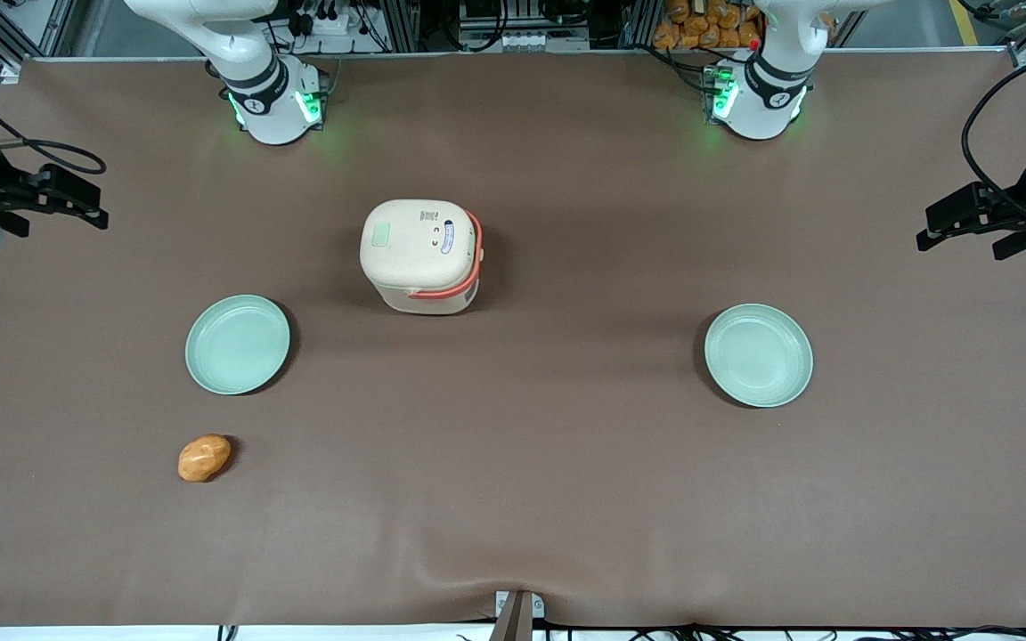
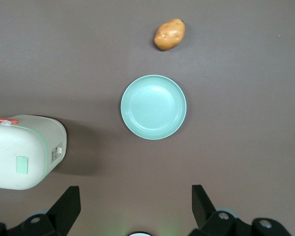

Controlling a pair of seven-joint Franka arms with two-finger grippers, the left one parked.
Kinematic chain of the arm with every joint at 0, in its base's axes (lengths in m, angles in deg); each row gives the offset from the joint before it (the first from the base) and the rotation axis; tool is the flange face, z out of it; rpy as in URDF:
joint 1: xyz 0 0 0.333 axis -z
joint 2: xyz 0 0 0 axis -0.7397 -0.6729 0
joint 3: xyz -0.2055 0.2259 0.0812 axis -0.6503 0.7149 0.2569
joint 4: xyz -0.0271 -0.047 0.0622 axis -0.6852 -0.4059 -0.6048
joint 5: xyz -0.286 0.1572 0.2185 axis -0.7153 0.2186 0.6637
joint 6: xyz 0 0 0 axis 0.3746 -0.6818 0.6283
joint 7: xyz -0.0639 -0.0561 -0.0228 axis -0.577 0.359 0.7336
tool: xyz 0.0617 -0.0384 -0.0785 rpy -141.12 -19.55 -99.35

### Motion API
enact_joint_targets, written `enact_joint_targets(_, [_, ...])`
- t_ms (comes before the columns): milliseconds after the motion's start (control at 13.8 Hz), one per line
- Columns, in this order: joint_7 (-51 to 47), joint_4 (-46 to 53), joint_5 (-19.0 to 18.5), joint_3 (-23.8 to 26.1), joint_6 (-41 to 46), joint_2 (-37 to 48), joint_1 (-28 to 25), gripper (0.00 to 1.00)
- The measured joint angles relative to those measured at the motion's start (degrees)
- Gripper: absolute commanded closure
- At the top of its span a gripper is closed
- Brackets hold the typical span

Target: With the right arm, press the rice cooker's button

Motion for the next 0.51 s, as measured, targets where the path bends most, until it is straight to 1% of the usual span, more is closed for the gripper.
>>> enact_joint_targets(73, [0.0,0.01,0.12,0.1,0.0,0.0,-0.65,0.0])
enact_joint_targets(145, [-0.27,0.01,0.63,0.15,0.0,0.0,-1.62,0.04])
enact_joint_targets(218, [-1.22,0.01,1.6,0.17,-0.01,-0.01,-2.76,0.15])
enact_joint_targets(436, [-4.86,-0.1,4.64,0.39,0.03,-0.41,-7.46,0.54])
enact_joint_targets(509, [-5.87,-0.2,4.77,0.46,0.1,-0.72,-9.5,0.62])
